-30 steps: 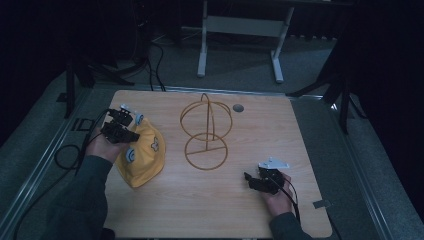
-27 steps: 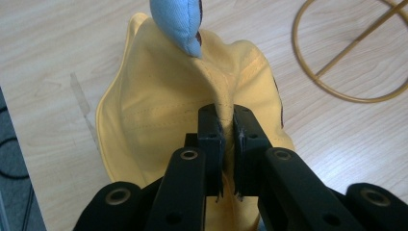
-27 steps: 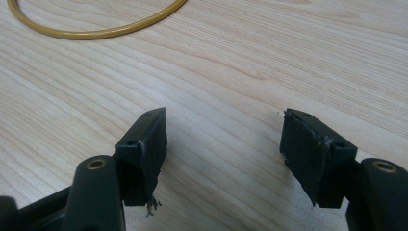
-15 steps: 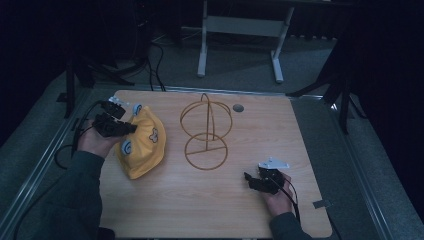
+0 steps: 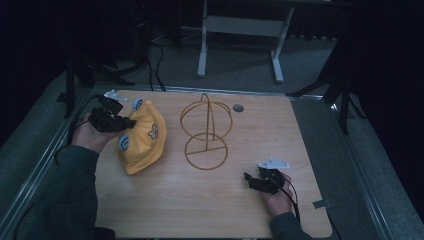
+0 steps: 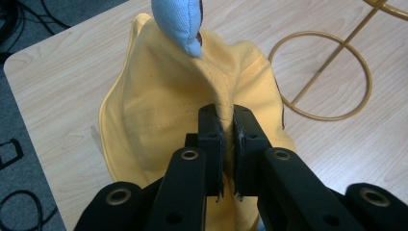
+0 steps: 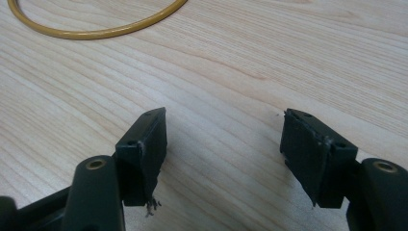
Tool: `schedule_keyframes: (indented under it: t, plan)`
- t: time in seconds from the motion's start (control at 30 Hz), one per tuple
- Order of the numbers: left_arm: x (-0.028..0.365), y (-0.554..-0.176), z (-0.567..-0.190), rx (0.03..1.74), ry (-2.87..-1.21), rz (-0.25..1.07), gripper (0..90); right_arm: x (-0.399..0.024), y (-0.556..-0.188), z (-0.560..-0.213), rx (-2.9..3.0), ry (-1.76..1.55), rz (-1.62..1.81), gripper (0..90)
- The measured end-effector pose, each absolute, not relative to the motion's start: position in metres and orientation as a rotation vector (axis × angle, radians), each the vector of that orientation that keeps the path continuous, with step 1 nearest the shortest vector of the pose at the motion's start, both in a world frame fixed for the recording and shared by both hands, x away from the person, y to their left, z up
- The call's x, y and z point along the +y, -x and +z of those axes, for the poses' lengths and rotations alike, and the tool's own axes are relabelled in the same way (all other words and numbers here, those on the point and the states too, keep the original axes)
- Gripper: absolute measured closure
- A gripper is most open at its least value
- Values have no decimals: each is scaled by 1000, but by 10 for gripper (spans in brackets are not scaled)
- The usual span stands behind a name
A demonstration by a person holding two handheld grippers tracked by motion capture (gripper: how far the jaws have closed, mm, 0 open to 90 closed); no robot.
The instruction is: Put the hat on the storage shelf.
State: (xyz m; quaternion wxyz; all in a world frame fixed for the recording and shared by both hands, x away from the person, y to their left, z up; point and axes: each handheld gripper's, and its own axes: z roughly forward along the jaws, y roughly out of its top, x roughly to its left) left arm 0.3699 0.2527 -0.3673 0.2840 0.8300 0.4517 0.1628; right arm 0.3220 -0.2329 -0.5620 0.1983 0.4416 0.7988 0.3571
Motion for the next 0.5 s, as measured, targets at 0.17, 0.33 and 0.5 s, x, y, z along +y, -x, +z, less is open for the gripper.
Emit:
schedule_keyframes:
  t: [0.17, 0.33, 0.5]
  plan:
    - [255, -370, -362, 1177, -2238, 417, 845, -233, -322, -562, 2235, -1236, 999, 331]
    - [256, -370, -358, 1155, -2252, 415, 846, -233, -322, -562, 2235, -1236, 999, 331]
    - [258, -369, -352, 1105, -2235, 392, 846, -233, -322, -562, 2235, -1237, 999, 330]
